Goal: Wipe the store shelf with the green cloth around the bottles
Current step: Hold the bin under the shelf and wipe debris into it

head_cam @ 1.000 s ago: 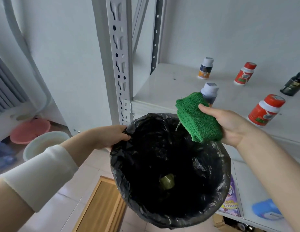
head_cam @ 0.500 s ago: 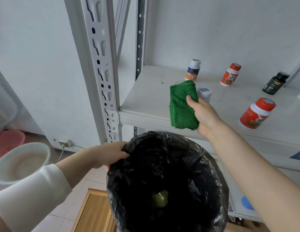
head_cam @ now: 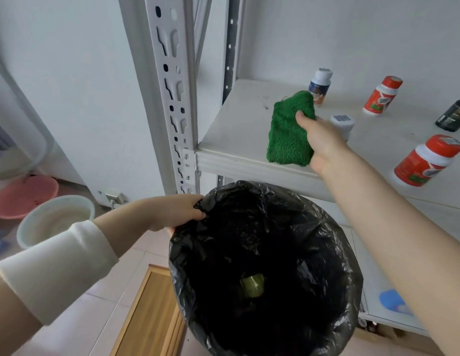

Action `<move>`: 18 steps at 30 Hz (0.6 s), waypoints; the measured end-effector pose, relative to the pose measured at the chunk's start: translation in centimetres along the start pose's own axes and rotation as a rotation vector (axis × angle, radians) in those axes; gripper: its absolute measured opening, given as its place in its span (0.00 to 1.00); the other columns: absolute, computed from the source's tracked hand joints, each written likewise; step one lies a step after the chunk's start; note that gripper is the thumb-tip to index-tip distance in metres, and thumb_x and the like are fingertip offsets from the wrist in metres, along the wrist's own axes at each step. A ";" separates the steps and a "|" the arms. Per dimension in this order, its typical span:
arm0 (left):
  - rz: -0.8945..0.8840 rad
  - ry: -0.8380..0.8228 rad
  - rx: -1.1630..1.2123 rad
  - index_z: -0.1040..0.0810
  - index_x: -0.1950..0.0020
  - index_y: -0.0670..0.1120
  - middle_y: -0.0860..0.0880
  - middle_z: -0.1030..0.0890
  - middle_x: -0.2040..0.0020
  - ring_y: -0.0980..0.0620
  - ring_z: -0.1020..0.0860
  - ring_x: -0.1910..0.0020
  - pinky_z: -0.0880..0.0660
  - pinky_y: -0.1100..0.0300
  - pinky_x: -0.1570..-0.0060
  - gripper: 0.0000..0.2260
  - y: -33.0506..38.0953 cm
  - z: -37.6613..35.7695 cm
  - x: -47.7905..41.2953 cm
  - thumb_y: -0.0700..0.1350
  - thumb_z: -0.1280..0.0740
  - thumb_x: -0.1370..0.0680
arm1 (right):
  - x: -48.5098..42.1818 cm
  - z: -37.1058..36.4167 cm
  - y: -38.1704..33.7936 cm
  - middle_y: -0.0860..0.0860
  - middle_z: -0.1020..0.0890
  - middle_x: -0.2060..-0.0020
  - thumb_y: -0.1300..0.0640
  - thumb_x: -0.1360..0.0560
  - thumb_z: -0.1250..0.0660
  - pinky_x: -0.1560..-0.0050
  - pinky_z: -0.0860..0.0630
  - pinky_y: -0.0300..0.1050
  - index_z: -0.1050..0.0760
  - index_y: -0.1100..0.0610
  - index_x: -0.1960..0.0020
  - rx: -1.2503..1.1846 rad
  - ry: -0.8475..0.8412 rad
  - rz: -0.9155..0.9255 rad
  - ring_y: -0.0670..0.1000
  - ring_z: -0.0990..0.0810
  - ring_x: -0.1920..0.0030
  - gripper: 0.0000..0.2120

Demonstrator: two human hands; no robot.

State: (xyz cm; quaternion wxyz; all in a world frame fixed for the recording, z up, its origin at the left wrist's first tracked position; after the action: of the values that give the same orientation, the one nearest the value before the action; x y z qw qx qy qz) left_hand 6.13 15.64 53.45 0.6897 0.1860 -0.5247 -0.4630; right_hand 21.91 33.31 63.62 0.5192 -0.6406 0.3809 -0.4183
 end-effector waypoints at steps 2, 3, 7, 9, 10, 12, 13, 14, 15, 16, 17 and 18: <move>0.006 0.001 0.009 0.28 0.38 0.45 0.46 0.21 0.42 0.49 0.22 0.43 0.26 0.58 0.45 0.13 -0.5 0.6 0.3 0.38 0.43 0.21 | -1.2 -0.5 -0.2 0.58 0.21 0.44 0.54 0.22 0.39 0.45 0.24 0.56 0.28 0.59 0.41 0.080 0.029 -0.031 0.58 0.21 0.46 0.13; 0.011 0.003 0.011 0.28 0.38 0.45 0.46 0.21 0.42 0.49 0.22 0.43 0.25 0.57 0.44 0.13 -0.6 0.9 0.5 0.37 0.42 0.21 | -2.0 -0.6 -0.4 0.58 0.21 0.44 0.53 0.23 0.39 0.43 0.25 0.57 0.28 0.59 0.41 0.141 0.074 -0.033 0.58 0.21 0.46 0.14; 0.033 0.018 -0.020 0.29 0.37 0.46 0.44 0.21 0.41 0.47 0.21 0.44 0.25 0.48 0.41 0.14 -0.5 1.9 0.8 0.37 0.42 0.22 | -5.0 -1.2 -2.6 0.51 0.22 0.56 0.55 0.23 0.40 0.52 0.25 0.39 0.32 0.54 0.61 0.488 0.297 0.174 0.55 0.24 0.48 0.08; 0.039 0.021 -0.047 0.28 0.38 0.45 0.43 0.21 0.42 0.45 0.21 0.45 0.25 0.45 0.42 0.14 -0.3 2.2 0.7 0.37 0.42 0.22 | -6.5 -1.8 -3.7 0.53 0.21 0.52 0.57 0.23 0.43 0.55 0.29 0.36 0.36 0.52 0.65 0.699 0.376 0.269 0.54 0.24 0.45 0.12; 0.042 0.020 -0.051 0.29 0.38 0.45 0.43 0.21 0.42 0.45 0.21 0.45 0.25 0.44 0.42 0.14 -0.3 2.3 0.7 0.37 0.42 0.22 | -7.5 -2.0 -4.0 0.55 0.21 0.46 0.58 0.23 0.44 0.50 0.29 0.39 0.30 0.54 0.61 0.781 0.404 0.306 0.54 0.25 0.42 0.10; 0.042 0.008 -0.040 0.29 0.38 0.44 0.43 0.21 0.43 0.46 0.20 0.46 0.24 0.48 0.43 0.13 -0.5 2.5 0.4 0.37 0.42 0.22 | -9.4 -1.9 -4.1 0.56 0.24 0.40 0.62 0.23 0.46 0.43 0.31 0.42 0.27 0.59 0.43 0.867 0.472 0.333 0.54 0.28 0.38 0.12; 0.036 0.002 -0.038 0.29 0.38 0.44 0.44 0.21 0.43 0.48 0.20 0.46 0.23 0.52 0.44 0.13 -0.5 2.6 0.3 0.37 0.42 0.22 | -10.3 -1.6 -4.1 0.56 0.25 0.39 0.64 0.23 0.46 0.41 0.31 0.43 0.30 0.60 0.38 0.881 0.513 0.322 0.54 0.29 0.37 0.15; 0.027 -0.001 -0.042 0.29 0.38 0.44 0.45 0.21 0.43 0.49 0.21 0.46 0.23 0.56 0.46 0.13 -0.6 2.7 0.1 0.37 0.42 0.22 | -11.1 -1.3 -4.1 0.57 0.26 0.38 0.64 0.22 0.47 0.40 0.32 0.44 0.31 0.61 0.36 0.896 0.547 0.318 0.54 0.30 0.36 0.16; 0.020 -0.002 -0.049 0.29 0.38 0.44 0.46 0.21 0.43 0.50 0.21 0.46 0.24 0.59 0.47 0.13 -0.6 2.8 -0.1 0.37 0.42 0.22 | -11.9 -1.1 -4.2 0.58 0.26 0.37 0.64 0.22 0.47 0.39 0.32 0.45 0.32 0.62 0.35 0.903 0.570 0.319 0.55 0.29 0.36 0.17; 0.015 -0.001 -0.060 0.29 0.38 0.44 0.46 0.21 0.43 0.51 0.21 0.45 0.24 0.60 0.47 0.13 -0.7 3.0 -0.2 0.37 0.42 0.22 | -12.6 -1.1 -4.4 0.58 0.27 0.37 0.63 0.22 0.48 0.38 0.33 0.45 0.32 0.62 0.34 0.908 0.588 0.329 0.56 0.29 0.36 0.17; 0.010 -0.001 -0.077 0.28 0.39 0.44 0.47 0.21 0.44 0.51 0.22 0.45 0.25 0.60 0.46 0.13 -0.8 3.1 -0.3 0.37 0.42 0.22 | -13.3 -1.1 -4.7 0.58 0.27 0.36 0.63 0.21 0.49 0.38 0.32 0.45 0.33 0.62 0.33 0.908 0.615 0.338 0.55 0.29 0.36 0.18; 0.002 -0.001 -0.097 0.28 0.40 0.46 0.48 0.21 0.45 0.51 0.22 0.45 0.26 0.60 0.45 0.12 -0.9 3.2 -0.5 0.38 0.42 0.22 | -14.1 -1.3 -4.9 0.57 0.27 0.36 0.63 0.20 0.51 0.38 0.32 0.44 0.35 0.61 0.31 0.909 0.638 0.333 0.54 0.29 0.36 0.19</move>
State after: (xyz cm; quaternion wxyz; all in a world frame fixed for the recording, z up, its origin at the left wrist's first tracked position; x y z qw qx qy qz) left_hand 2.84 16.36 53.78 0.6980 0.1514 -0.5022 -0.4875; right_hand 15.94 46.68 66.64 0.6607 -0.1268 0.3962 -0.6248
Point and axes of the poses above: each hand's wrist, its own x-axis away from the middle knuckle, its own z-axis out of the back of the hand, y = z × x, the point moved 5 cm from there along -x, towards the middle knuckle
